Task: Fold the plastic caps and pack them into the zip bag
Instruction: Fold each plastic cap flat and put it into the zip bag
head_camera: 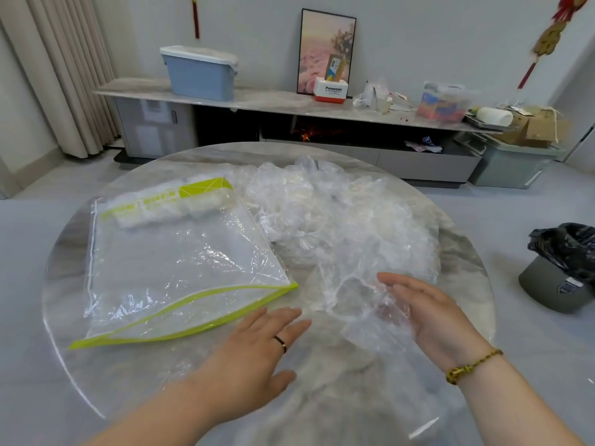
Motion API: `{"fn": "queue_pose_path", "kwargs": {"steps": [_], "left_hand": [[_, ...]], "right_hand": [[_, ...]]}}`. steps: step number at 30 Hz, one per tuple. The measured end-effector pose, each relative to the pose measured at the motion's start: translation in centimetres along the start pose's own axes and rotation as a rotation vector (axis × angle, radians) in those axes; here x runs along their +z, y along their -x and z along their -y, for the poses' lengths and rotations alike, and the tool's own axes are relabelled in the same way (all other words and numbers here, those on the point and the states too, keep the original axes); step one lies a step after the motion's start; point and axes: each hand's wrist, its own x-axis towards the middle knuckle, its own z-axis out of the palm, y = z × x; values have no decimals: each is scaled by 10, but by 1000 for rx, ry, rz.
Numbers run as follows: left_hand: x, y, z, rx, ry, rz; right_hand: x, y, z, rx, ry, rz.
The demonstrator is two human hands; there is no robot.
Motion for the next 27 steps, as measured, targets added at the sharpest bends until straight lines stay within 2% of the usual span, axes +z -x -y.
{"fn": "queue_pose_path", "kwargs": {"steps": [2, 5, 6, 8, 11, 12, 16, 18, 21, 24, 27], "left_hand": [[4, -4, -3, -16, 6, 18], [11, -8, -5, -35, 5, 46], [13, -10, -6, -37, 1, 67], [21, -13, -4, -17, -17, 92], [31, -16, 3, 1, -53, 98], [30, -17, 6, 5, -52, 102], [20, -14, 25, 8, 11, 63], [13, -12, 34, -43, -16, 18], [4, -10, 38, -177, -17, 25], [3, -5, 23, -61, 10, 55], [9, -1, -4, 103, 79, 95]], "right_hand": [[-7, 4, -1, 32, -195, 98], [-15, 3, -10, 64, -84, 84], [-13, 4, -11, 84, 17, 15], [-21, -1, -26, 75, 416, -96], [-33, -2, -41, -77, 942, -194], [-35, -1, -44, -158, 1064, -194], [-28, 0, -42, -359, 1420, 15], [-25, -4, -47, -443, 1501, 100], [-15, -5, -48, -322, 1592, 242], [-14, -5, -53, -268, 1684, 302], [-5, 0, -51, -282, 1646, 232]]}}
